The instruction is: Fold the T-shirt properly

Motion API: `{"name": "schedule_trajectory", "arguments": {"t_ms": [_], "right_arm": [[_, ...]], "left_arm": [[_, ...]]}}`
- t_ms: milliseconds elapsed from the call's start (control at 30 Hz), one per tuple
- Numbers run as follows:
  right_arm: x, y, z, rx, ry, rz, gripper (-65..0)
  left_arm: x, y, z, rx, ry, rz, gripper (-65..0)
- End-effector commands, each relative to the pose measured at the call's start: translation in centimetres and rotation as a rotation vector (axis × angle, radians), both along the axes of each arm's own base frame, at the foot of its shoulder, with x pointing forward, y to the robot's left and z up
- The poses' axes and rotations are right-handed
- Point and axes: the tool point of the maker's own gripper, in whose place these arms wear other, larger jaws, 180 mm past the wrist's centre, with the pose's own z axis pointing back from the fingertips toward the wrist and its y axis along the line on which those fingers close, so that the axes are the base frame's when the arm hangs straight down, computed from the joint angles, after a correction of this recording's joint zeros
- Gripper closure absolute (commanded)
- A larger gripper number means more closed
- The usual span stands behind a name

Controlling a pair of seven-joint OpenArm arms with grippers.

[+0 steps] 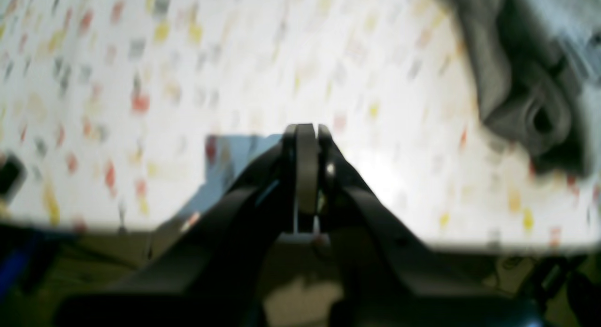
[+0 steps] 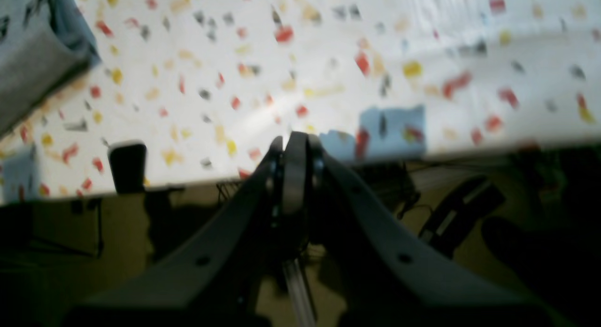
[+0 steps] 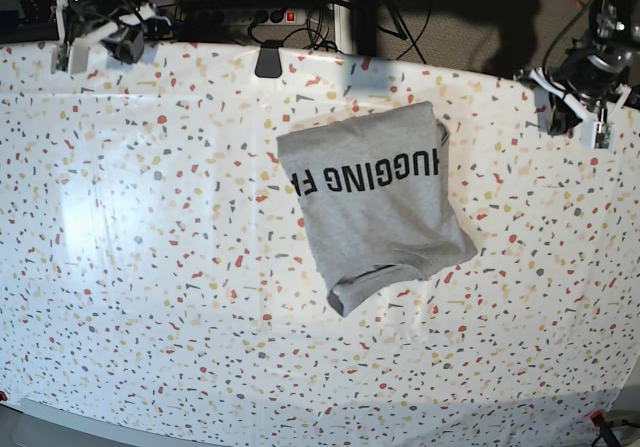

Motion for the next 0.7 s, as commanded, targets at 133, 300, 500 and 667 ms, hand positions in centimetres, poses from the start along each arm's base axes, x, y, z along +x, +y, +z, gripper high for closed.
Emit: {"name": "schedule_trajectory", "arguments": {"t_ms": [133, 300, 500, 667], "right_arm": [[-5.2, -0.7, -0.5, -0.014, 0.132, -0.014, 0.0], [-8.9, -0.6, -1.8, 0.004, 0.261, -0.018, 0.0], [-12.1, -0.4, -5.8, 0.109, 0.365, -0.089, 0.0], [-14.8, -0.9, -11.4, 0.213, 0.447, -0.179, 0.0]], "left_arm": [[-5.2, 0.5, -1.5, 0.074, 0.072, -0.048, 0.0], [-9.9, 0.8, -2.7, 0.126, 0.151, -0.087, 0.0], [-13.9, 1.0, -4.6, 0.108, 0.253, -0.046, 0.0], [-17.9, 1.4, -8.3, 0.057, 0.313, 0.04, 0.0]]}}
